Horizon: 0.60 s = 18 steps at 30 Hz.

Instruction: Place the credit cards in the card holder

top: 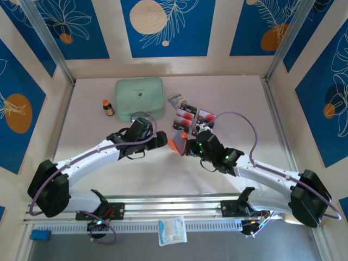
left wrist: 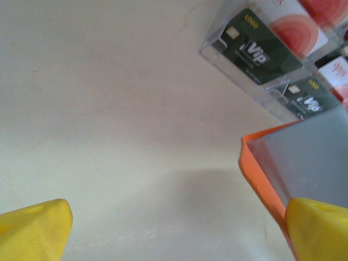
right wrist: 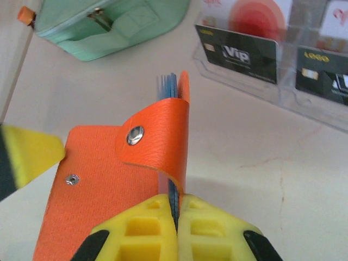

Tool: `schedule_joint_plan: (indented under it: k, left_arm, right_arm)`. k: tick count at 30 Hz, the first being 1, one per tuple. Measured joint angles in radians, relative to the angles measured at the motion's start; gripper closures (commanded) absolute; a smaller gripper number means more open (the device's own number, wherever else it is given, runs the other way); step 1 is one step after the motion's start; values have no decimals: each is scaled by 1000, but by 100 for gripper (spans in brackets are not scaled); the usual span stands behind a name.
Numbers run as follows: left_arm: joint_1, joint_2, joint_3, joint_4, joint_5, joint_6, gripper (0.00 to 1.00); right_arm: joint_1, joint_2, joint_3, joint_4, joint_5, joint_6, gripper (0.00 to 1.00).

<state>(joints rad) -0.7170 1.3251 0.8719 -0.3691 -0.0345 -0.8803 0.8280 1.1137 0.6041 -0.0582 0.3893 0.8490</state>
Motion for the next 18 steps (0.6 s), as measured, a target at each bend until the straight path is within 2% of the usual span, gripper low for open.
schedule_joint_plan:
  k: [8, 13, 18]
  left_arm:
    - [-16, 11, -6, -11, 72, 105, 0]
    - [-35, 29, 7, -47, 63, 150, 0]
    - [-36, -33, 7, -57, 20, 153, 0]
  right_arm:
    - [1, 26, -57, 74, -27, 125, 100]
    - [45, 79, -57, 100, -20, 161, 100]
    - [93, 124, -48, 97, 7, 166, 100]
